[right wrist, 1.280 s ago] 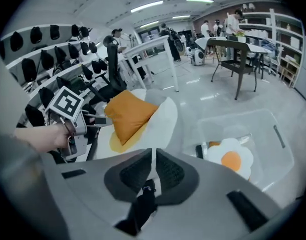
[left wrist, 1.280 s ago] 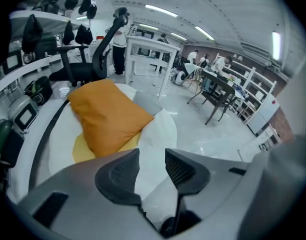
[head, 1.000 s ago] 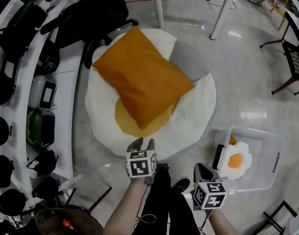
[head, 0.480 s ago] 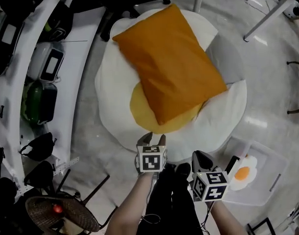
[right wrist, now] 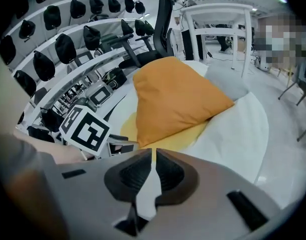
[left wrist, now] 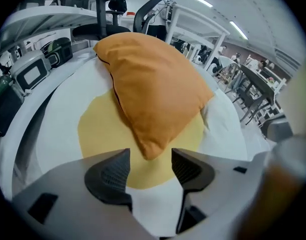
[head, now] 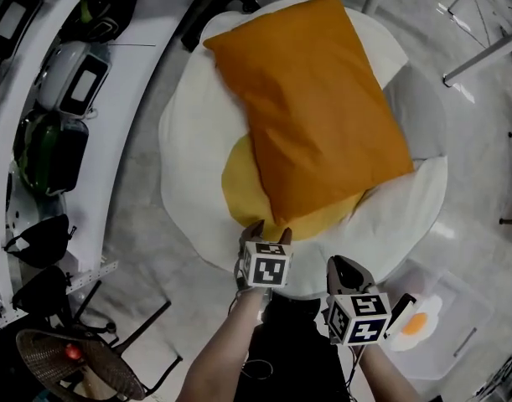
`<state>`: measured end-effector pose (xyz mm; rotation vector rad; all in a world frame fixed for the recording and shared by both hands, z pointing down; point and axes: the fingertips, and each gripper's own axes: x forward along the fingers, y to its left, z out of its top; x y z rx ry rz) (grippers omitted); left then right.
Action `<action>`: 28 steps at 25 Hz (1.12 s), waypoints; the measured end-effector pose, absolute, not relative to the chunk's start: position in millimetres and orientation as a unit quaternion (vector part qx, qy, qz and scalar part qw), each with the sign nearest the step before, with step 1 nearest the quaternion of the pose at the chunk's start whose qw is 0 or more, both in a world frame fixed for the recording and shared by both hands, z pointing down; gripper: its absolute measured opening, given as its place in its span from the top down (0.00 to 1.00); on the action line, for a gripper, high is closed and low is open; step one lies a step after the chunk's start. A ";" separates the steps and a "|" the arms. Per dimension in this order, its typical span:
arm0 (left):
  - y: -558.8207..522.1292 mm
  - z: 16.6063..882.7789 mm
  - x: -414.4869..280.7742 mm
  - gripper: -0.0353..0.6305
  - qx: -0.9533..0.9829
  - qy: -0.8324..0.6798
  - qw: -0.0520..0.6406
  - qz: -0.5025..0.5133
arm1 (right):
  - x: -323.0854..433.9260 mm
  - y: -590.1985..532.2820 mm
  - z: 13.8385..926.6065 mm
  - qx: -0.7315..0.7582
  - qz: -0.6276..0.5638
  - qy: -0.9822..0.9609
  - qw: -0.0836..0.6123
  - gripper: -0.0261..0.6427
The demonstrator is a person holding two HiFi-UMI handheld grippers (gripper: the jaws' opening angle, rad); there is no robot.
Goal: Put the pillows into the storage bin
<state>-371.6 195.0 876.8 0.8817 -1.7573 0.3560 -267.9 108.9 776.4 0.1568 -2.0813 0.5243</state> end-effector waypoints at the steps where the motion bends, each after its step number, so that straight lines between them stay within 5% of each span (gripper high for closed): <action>1: 191.3 884.2 -373.9 0.58 0.373 -0.741 0.538 0.151 | -270.3 107.1 783.7 0.063 0.213 -0.852 0.474 0.92; 9: 162.0 921.5 -397.0 0.54 0.367 -0.743 0.530 0.179 | -279.2 95.9 813.3 0.065 0.215 -0.852 0.473 0.92; 19: 153.9 876.1 -395.2 0.79 0.379 -0.729 0.537 0.192 | -266.7 87.1 778.2 0.082 0.224 -0.848 0.473 0.92; 28: 150.1 780.9 -376.2 0.85 0.401 -0.723 0.536 0.169 | -251.8 95.8 703.3 0.091 0.233 -0.849 0.466 0.92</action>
